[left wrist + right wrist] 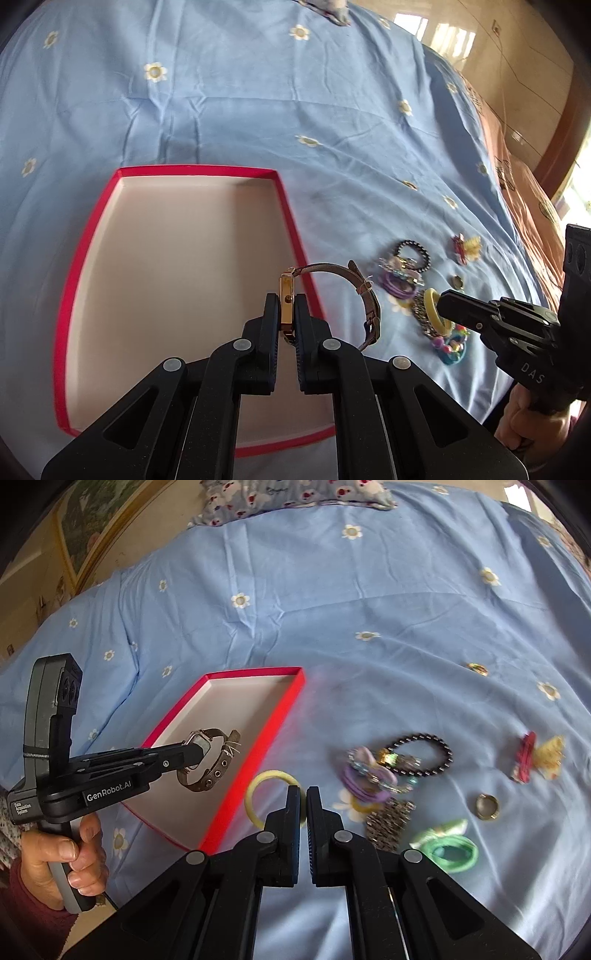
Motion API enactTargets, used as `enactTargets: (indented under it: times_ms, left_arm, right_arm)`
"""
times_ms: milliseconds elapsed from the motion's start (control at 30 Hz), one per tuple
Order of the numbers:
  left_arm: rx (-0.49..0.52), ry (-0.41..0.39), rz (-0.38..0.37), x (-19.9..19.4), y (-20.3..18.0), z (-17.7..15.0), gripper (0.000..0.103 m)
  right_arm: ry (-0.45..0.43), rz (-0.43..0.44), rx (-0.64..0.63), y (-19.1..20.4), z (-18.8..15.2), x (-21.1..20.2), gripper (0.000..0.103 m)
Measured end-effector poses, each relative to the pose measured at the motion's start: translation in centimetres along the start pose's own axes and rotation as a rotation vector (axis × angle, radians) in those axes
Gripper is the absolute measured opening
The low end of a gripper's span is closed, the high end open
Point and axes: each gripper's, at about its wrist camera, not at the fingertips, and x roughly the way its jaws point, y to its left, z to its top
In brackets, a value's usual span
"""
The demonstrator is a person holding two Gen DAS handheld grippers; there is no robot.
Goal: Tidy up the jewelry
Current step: 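Carry the watch with the left tool and the bangle with the right tool into the box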
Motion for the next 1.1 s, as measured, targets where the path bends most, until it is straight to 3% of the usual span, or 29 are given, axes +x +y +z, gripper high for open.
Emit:
enactTargets:
  times_ms: [533, 800, 1100]
  left_arm:
    - [-0.072, 0.01, 0.113, 1.7, 7.3, 1.5, 0.007]
    - [-0.07, 0.051, 0.176, 4.5, 10.6, 3.0, 0.007]
    - [-0.031, 0.1, 0.226, 6.0, 10.7, 2.9, 0.007]
  right_arm:
    - [0.051, 0.115, -0.075, 5.3, 4.7, 7.6, 0.003]
    - [0.116, 0.112, -0.105, 6.5, 6.5, 13.2, 0.003]
    - [0.191, 0.072, -0.155, 7.1, 6.6, 16.7, 0.003]
